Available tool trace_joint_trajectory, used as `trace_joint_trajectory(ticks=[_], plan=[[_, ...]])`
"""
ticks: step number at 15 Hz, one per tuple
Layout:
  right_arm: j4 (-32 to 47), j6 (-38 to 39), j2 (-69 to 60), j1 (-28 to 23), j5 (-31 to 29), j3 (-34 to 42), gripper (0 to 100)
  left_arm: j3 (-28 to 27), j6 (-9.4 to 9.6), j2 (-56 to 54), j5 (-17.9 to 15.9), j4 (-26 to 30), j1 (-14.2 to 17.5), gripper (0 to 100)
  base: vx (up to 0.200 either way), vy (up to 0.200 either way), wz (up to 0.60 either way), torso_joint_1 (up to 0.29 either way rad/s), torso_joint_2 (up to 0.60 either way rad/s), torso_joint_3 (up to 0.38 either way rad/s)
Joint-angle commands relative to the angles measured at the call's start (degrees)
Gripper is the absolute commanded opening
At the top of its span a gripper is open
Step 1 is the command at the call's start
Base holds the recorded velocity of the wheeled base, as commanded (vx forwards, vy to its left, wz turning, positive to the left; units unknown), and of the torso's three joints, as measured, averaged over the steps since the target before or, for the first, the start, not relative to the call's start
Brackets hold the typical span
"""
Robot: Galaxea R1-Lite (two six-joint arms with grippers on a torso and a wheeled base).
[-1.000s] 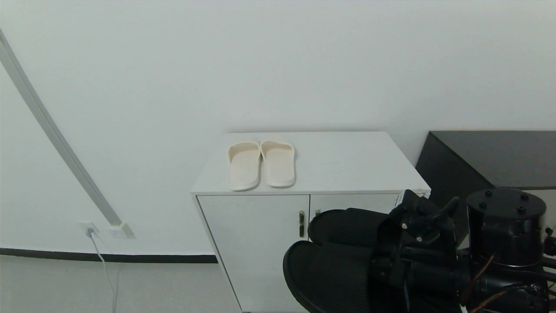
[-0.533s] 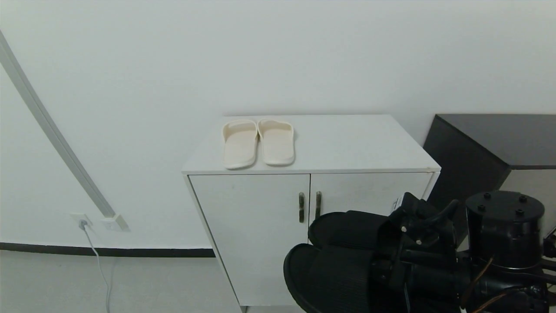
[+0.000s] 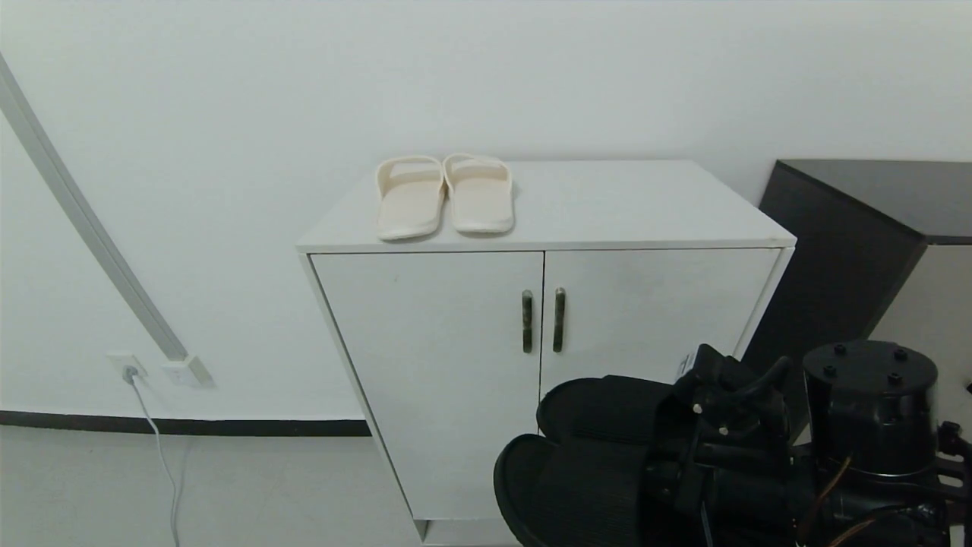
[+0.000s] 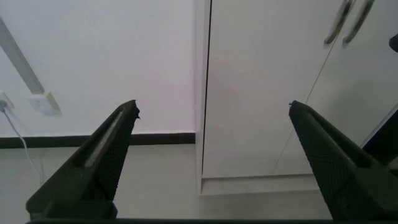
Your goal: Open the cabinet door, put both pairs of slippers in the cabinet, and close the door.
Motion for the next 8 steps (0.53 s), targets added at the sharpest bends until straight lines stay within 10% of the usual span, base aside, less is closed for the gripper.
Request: trace_joint_trajectory(ticks=[1,8], plan=[[0.0,-0.1,-0.1,0.0,0.0,0.1,0,0.0,0.16,0.0,-0.1,0.0,0.0,100,0.000,0.000,0.00,-0.168,0.50,0.330],[-0.5,-0.1,0.5,0.1,0.2,0.9,0,0.0,0.25,0.0,-0.2,0.0,0.0,100,0.000,0.000,0.00,-0.133,0.47,0.334]])
